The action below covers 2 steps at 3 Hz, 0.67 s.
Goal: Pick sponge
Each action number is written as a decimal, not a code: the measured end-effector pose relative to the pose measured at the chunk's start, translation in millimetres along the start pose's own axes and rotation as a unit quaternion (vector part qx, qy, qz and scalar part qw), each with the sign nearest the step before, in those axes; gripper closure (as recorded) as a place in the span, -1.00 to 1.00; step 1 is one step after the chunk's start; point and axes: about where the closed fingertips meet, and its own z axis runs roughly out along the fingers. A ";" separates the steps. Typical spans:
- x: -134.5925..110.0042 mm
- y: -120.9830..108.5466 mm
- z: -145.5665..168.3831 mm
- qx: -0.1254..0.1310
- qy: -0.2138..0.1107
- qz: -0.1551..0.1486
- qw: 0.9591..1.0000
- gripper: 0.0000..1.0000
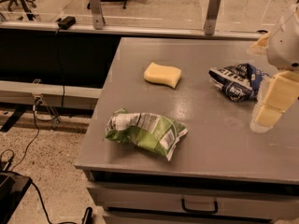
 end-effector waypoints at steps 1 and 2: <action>-29.3 -9.7 18.6 -0.020 -0.032 -0.033 0.999 -1.00; -66.6 -25.3 41.9 -0.046 -0.071 -0.062 0.994 -1.00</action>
Offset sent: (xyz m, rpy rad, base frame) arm 0.0832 0.1057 -0.0309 0.2023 0.0684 0.2799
